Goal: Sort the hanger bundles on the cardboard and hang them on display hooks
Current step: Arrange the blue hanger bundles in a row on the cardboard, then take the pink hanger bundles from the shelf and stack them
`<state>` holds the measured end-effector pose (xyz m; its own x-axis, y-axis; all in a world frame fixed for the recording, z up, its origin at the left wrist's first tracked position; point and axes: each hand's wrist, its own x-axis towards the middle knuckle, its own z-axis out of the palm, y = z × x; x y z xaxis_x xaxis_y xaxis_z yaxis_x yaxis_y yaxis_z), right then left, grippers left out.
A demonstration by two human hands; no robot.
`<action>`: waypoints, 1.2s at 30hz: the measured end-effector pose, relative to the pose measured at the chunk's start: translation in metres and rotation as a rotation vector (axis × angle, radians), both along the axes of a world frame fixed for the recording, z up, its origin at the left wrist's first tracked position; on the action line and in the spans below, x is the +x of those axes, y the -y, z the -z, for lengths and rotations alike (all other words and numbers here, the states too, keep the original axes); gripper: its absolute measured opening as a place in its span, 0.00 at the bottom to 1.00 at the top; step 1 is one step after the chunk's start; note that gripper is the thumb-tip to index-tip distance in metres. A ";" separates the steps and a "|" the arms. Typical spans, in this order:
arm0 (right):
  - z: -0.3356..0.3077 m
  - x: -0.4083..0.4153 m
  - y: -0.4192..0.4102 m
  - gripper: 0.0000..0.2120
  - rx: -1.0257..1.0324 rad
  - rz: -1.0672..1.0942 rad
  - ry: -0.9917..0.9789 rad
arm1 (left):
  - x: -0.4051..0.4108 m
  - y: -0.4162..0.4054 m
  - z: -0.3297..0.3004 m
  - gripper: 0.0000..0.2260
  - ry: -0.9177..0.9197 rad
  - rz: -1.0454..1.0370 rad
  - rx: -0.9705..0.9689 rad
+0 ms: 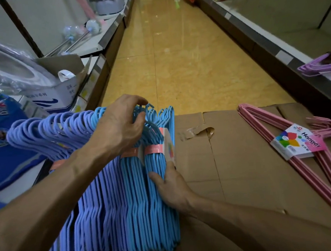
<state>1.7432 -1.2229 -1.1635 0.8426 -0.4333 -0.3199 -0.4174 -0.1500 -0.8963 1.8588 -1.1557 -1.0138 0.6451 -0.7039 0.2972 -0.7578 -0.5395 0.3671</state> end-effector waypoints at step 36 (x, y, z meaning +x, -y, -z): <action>-0.055 -0.280 0.244 0.08 -0.607 0.202 -0.274 | -0.176 0.213 0.001 0.09 -0.869 0.237 -0.353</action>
